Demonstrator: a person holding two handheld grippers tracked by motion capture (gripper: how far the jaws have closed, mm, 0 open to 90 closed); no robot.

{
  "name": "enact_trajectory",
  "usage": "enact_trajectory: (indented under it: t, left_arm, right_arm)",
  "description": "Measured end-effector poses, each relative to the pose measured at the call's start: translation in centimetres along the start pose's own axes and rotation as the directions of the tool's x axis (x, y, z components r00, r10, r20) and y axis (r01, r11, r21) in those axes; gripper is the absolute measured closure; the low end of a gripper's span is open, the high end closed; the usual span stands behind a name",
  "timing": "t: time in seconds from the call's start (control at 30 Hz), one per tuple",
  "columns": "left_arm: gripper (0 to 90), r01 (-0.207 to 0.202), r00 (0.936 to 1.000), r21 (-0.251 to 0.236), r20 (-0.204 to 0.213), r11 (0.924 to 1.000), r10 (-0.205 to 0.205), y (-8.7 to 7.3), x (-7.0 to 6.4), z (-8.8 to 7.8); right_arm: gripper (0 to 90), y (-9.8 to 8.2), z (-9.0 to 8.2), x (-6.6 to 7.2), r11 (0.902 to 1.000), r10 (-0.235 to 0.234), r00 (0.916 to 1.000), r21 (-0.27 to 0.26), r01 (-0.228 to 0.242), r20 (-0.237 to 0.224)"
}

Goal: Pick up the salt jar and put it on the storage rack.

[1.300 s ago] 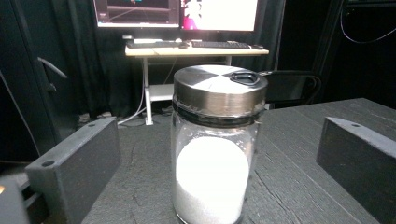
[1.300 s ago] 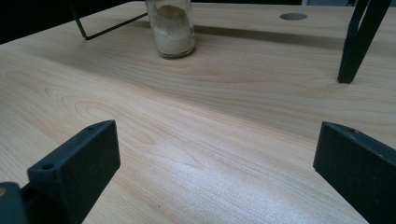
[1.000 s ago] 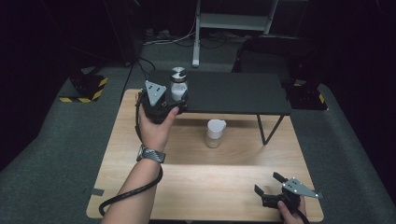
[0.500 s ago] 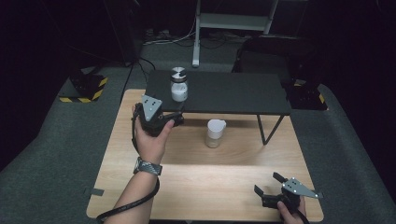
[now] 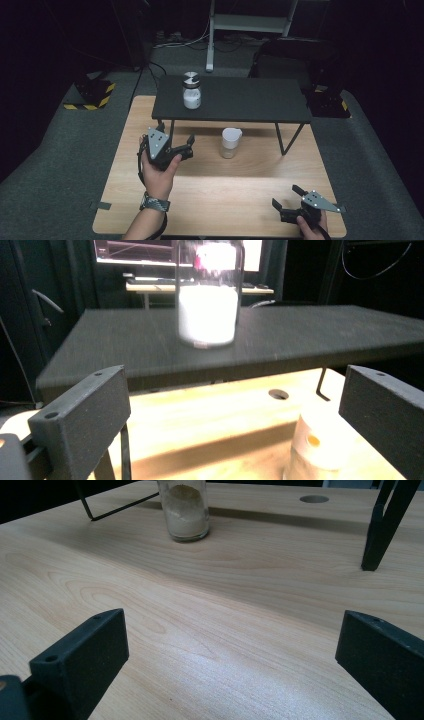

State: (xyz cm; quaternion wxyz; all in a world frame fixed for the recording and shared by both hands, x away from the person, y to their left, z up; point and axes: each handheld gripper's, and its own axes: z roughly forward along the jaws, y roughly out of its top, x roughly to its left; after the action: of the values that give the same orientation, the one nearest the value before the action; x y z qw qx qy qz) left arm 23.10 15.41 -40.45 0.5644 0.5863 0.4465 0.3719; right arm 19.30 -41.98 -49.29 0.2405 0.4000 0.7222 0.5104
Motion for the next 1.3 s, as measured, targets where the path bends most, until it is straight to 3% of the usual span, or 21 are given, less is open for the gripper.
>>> enact_trajectory:
  t: [0.23,0.37,0.6,0.7,1.0,1.3]
  left_arm:
    - [0.3,0.016,0.9998,0.016,0.015,0.9997,-0.017,-2.9,0.1,-1.7]
    - [0.3,0.029,0.9991,0.042,0.029,0.9987,-0.03,-5.5,-0.1,-2.9]
    - [0.4,0.028,0.9992,0.084,0.025,0.9961,-0.03,-7.1,-0.6,-3.9]
    - [0.3,0.021,0.9988,0.111,0.042,0.9936,-0.025,-7.9,-0.7,-4.3]
    - [0.3,0.015,0.9978,0.21,0.061,0.9775,-0.028,-9.8,-1.1,-4.9]
    - [0.4,-0.006,0.9984,0.279,0.056,0.9604,-0.01,-10.0,-1.4,-4.6]
  right_arm:
    - [0.5,0.1,0.0,0.0,1.0,-0.002,1.0,0.004,0.002,-0.002]
    - [0.5,0.1,0.0,0.1,1.0,-0.007,1.0,0.003,0.007,0.0]
    - [0.5,0.0,0.0,0.0,0.9999,-0.012,0.9999,0.002,0.012,-0.003]
    - [0.4,0.1,0.1,0.0,1.0,-0.004,1.0,0.007,0.004,-0.005]
    - [0.5,0.2,0.1,0.2,0.9997,-0.023,0.9997,0.011,0.023,0.001]
    - [0.5,0.3,0.1,0.4,0.9997,-0.017,0.9998,0.016,0.017,0.01]
